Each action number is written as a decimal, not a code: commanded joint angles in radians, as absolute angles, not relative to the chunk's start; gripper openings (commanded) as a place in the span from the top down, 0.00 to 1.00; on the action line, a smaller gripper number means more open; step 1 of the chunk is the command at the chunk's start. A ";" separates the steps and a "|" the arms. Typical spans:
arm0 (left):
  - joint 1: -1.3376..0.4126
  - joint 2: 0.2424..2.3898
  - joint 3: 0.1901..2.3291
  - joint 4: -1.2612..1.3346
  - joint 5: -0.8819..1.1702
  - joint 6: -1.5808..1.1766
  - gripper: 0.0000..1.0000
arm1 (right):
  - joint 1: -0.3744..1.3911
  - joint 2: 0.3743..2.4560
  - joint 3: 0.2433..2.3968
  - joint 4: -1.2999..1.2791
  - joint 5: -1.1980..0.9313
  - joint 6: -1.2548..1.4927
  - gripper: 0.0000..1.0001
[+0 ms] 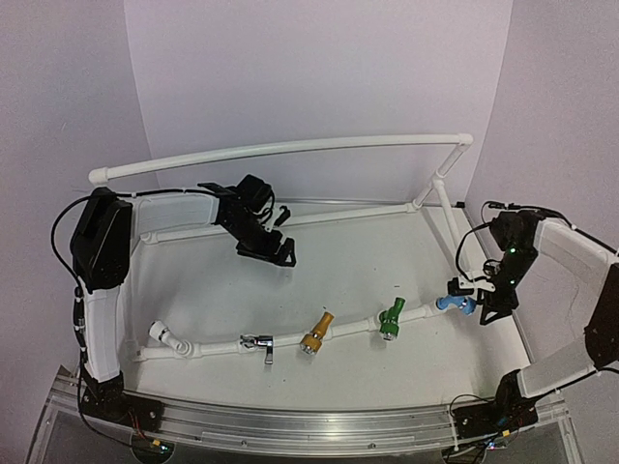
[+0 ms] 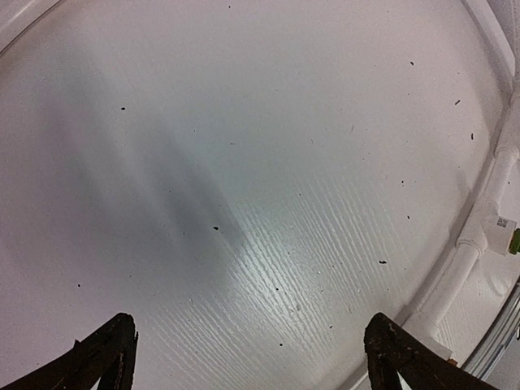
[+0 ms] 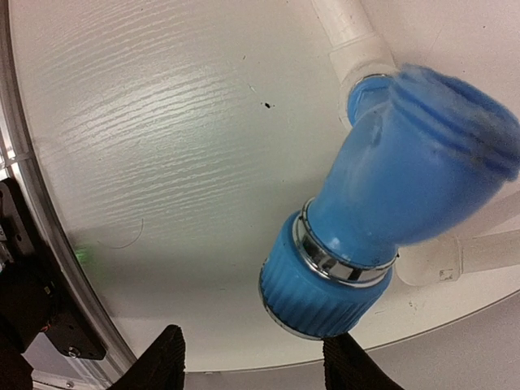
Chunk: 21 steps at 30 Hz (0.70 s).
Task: Install the water faucets
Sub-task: Screw the water faucet onto the adaptor.
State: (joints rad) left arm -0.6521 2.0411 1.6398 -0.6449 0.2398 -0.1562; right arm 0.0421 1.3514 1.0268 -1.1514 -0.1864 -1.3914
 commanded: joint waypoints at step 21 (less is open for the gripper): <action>-0.655 2.004 1.653 -0.610 0.228 -0.157 0.03 | 0.221 1.265 1.018 -1.185 -0.295 -1.384 0.49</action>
State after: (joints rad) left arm -0.6521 2.0411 1.6394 -0.6357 0.2394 -0.1562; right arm 0.2143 1.3001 0.9797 -1.1740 -0.2763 -1.4059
